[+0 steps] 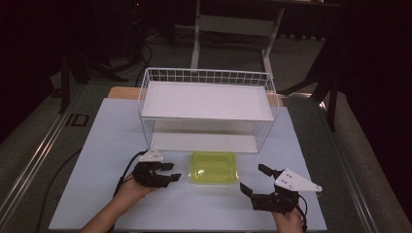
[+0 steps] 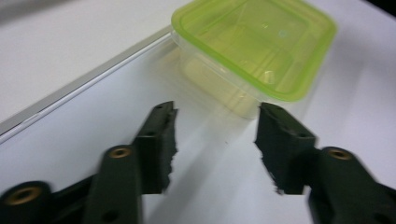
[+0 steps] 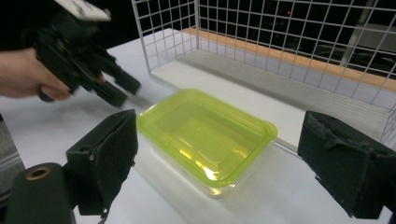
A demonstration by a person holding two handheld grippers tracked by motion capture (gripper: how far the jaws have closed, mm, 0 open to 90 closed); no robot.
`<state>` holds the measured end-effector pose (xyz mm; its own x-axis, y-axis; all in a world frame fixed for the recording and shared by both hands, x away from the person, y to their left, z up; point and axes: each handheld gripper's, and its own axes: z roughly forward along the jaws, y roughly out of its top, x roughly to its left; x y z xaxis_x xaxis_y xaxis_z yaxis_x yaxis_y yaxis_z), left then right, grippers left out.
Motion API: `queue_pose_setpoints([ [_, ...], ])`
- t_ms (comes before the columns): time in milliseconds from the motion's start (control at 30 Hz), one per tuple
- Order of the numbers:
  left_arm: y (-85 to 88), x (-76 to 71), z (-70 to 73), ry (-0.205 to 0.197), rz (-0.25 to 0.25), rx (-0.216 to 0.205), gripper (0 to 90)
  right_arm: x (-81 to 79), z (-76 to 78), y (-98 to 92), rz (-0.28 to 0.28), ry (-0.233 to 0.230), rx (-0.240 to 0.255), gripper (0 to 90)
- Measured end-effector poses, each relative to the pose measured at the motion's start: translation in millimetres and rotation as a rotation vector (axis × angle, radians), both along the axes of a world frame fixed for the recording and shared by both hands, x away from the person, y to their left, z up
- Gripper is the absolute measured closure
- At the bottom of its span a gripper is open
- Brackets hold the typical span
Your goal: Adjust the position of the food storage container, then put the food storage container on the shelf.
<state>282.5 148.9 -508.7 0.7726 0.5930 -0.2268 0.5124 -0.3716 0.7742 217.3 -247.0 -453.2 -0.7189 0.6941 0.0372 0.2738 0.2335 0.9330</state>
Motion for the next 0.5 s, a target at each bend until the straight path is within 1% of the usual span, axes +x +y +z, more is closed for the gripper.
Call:
queue_pose_setpoints([
  [67,5.7,-6.3,6.3,-0.008,0.006,-0.020,36.6,0.3,0.1,1.0,0.001,0.002,-0.010,11.7],
  [100,8.3,-8.9,9.6,-0.009,0.001,-0.034,34.9,0.5,0.4,1.2,0.005,0.002,-0.008,11.3],
  [133,10.0,-11.5,13.1,-0.010,-0.001,-0.051,29.8,0.6,1.0,1.5,0.006,0.006,-0.008,11.3],
  [167,10.5,-13.9,17.0,-0.014,0.005,-0.054,24.4,0.8,1.8,2.1,0.003,0.011,-0.020,11.3],
  [233,11.0,-18.6,25.7,-0.031,0.001,-0.075,17.5,0.3,3.3,3.0,0.001,0.002,-0.026,11.3],
  [300,9.6,-21.8,35.0,-0.039,0.007,-0.091,16.1,-0.6,6.1,5.0,-0.017,-0.023,-0.050,11.3],
  [333,8.1,-23.1,39.6,-0.045,0.007,-0.091,14.7,-0.9,8.0,5.7,-0.021,-0.034,-0.051,11.3],
  [367,8.1,-23.1,39.6,-0.045,0.007,-0.091,14.7,-0.9,8.0,5.7,-0.021,-0.034,-0.051,11.3],
  [400,3.7,-25.6,47.6,-0.058,0.009,-0.085,14.6,-1.3,12.0,6.2,-0.018,-0.046,-0.018,12.2],
  [433,3.7,-25.6,47.6,-0.058,0.009,-0.085,13.5,-0.8,14.3,7.1,-0.016,-0.043,-0.023,14.2],
  [467,-1.2,-26.5,53.4,-0.054,0.004,-0.096,12.1,-0.4,16.3,8.2,-0.017,-0.045,-0.030,13.9],
  [500,-1.2,-26.5,53.4,-0.054,0.004,-0.096,11.2,-0.4,16.3,8.2,-0.017,-0.045,-0.030,13.9],
])
